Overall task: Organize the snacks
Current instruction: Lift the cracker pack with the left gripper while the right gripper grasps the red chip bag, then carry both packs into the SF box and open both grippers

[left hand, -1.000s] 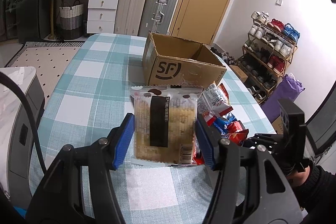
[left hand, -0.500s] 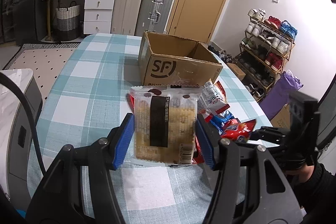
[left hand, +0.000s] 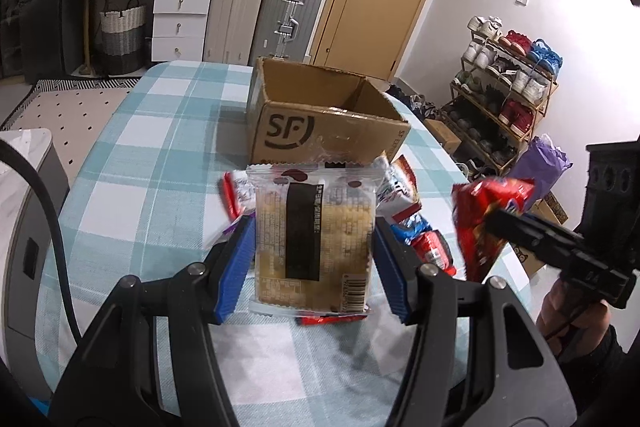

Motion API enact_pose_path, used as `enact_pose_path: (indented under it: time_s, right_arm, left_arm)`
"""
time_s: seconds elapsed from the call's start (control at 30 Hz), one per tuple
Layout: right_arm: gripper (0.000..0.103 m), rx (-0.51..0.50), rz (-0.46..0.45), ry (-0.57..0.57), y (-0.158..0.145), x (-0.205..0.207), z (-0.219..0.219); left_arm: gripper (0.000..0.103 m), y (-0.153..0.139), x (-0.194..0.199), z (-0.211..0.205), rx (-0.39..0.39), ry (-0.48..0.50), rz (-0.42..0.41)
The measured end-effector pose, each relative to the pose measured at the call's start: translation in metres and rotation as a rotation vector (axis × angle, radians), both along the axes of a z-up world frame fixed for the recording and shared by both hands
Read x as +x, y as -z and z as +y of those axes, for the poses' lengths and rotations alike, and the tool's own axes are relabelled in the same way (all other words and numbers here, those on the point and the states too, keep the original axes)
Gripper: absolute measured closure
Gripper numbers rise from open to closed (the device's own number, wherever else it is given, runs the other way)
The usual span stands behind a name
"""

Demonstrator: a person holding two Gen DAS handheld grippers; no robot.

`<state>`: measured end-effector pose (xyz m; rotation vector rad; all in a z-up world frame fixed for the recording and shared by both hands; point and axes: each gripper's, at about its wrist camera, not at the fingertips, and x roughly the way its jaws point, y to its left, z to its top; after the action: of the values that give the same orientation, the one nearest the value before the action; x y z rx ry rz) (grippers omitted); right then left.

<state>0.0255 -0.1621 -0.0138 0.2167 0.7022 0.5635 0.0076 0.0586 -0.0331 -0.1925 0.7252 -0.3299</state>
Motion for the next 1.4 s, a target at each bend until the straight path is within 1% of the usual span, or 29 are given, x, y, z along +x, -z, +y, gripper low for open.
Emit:
enact_pose_path:
  time_s: [0.03,0.17,0.23,0.37,0.6,0.7,0.83,1.07,1.23,1.33,1.4]
  right_arm:
    - [0.061,0.016,-0.015,0.009,-0.006,0.000,-0.003]
    - [0.061,0.026,-0.091,0.032,-0.030,-0.004,-0.004]
    - [0.061,0.017,-0.105,0.039,-0.039,-0.003,-0.005]
    - [0.061,0.031,-0.099,0.045,-0.054,0.005,-0.007]
    - [0.061,0.037,-0.141,0.055,-0.093,0.025,-0.005]
    - [0.061,0.042,-0.145,0.065,-0.109,0.040,-0.006]
    - [0.061,0.047,-0.140,0.083,-0.123,0.059,-0.006]
    - [0.061,0.011,-0.104,0.112,-0.129,0.102,-0.001]
    - [0.061,0.006,-0.086,0.129,-0.126,0.138,-0.003]
    - [0.061,0.008,-0.067,0.137,-0.121,0.164,-0.006]
    - [0.061,0.006,-0.057,0.139,-0.115,0.180,-0.007]
  left_arm:
    - [0.048,-0.002,0.001,-0.004,0.004,0.004,-0.002]
    - [0.048,-0.010,0.009,-0.017,0.029,0.001,-0.016]
    - [0.048,-0.016,0.013,-0.021,0.034,0.001,-0.026]
    - [0.048,-0.035,0.018,-0.030,0.052,0.000,-0.049]
    - [0.048,-0.082,0.043,-0.041,0.079,0.008,-0.072]
    - [0.048,-0.102,0.053,-0.053,0.142,0.011,-0.100]
    - [0.048,-0.122,0.069,-0.064,0.173,0.021,-0.118]
    - [0.048,-0.144,0.110,-0.075,0.175,0.016,-0.116]
    - [0.048,-0.147,0.149,-0.077,0.190,0.006,-0.098]
    - [0.048,-0.145,0.169,-0.081,0.208,0.000,-0.094]
    - [0.048,-0.142,0.189,-0.082,0.215,-0.004,-0.086]
